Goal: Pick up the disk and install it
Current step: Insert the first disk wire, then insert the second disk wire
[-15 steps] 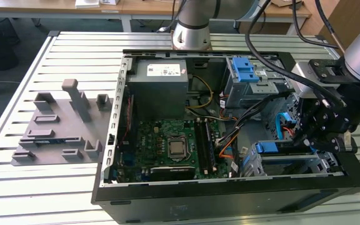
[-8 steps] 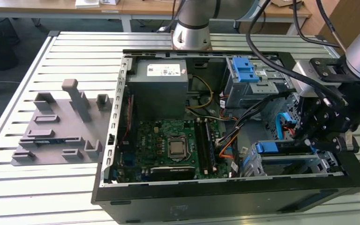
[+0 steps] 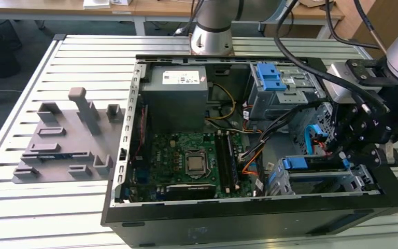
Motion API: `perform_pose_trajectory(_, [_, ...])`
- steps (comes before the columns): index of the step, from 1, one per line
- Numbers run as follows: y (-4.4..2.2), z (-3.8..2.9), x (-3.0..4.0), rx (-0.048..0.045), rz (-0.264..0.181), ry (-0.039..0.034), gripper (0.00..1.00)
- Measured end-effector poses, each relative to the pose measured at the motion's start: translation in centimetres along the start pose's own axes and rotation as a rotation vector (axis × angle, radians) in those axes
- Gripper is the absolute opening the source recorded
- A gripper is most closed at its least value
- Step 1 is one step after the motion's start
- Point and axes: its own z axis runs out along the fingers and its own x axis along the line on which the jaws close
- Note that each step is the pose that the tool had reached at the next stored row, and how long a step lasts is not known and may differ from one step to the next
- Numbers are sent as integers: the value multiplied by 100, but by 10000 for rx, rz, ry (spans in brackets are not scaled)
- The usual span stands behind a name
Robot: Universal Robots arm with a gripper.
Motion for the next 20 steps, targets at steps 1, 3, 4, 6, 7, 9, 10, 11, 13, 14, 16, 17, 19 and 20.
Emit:
perform_pose_trajectory(1, [0, -13, 0, 0, 0, 0, 24])
perform_pose_trajectory(3, [0, -23, -1, 0, 0, -1, 11])
perform_pose_trajectory(4, [0, -23, 0, 0, 0, -2, 11])
perform_pose_trajectory(6, [0, -25, -1, 0, 0, -1, 11])
perform_pose_trajectory(7, [0, -26, -1, 0, 0, -1, 11])
perform_pose_trajectory(9, [0, -32, -1, 0, 0, -1, 11])
perform_pose_trajectory(10, [0, -37, -1, 0, 0, -1, 11])
perform_pose_trajectory(11, [0, -37, -1, 0, 0, -2, 11])
perform_pose_trajectory(13, [0, -37, -1, 0, -1, -1, 11])
perform_pose_trajectory(14, [0, -37, -1, 0, -1, -1, 11])
perform_pose_trajectory(16, [0, -37, -1, 0, -1, -1, 11])
perform_pose_trajectory(17, [0, -37, -1, 0, -1, -1, 11])
perform_pose_trajectory(19, [1, -37, -1, 0, 0, -1, 11])
perform_pose_trajectory(20, [1, -38, -1, 0, 0, -2, 11])
